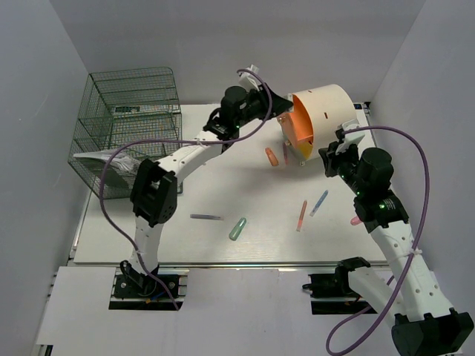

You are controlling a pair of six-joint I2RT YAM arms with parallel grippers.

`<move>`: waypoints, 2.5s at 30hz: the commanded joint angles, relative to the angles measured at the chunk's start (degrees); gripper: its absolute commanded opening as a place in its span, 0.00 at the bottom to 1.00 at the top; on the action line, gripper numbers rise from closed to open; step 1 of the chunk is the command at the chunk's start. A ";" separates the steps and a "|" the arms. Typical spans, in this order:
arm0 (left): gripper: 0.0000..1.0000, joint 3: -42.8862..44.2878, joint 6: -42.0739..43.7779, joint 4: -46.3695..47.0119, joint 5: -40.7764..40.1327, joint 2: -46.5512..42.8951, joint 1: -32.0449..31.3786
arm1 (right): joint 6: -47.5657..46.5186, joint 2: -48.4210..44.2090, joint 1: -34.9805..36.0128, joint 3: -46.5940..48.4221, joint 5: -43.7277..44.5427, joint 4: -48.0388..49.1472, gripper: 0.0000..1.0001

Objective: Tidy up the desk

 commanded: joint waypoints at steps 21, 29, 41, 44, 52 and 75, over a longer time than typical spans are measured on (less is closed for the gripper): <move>0.27 18.10 17.20 -5.52 -10.40 10.09 -3.78 | 0.57 -0.93 -0.91 -1.55 -1.67 4.12 0.00; 0.46 20.13 17.73 -7.63 -10.32 11.77 -3.78 | 0.57 -1.10 -1.17 -1.64 -2.20 4.21 0.00; 0.63 24.43 17.38 -8.43 -9.79 12.21 -4.31 | 0.48 -0.75 -1.70 -1.73 -4.48 3.94 0.00; 0.63 25.58 17.38 -8.60 -9.88 11.68 -4.31 | 0.04 -0.58 -1.70 -1.90 -6.06 3.77 0.00; 0.00 4.53 17.81 -8.51 -10.14 -7.18 -2.38 | -12.05 1.79 -1.35 -2.87 -24.49 0.44 0.25; 0.93 -60.47 37.50 -21.08 -17.44 -63.38 -1.85 | -12.08 37.21 20.71 26.57 23.71 -1.95 0.00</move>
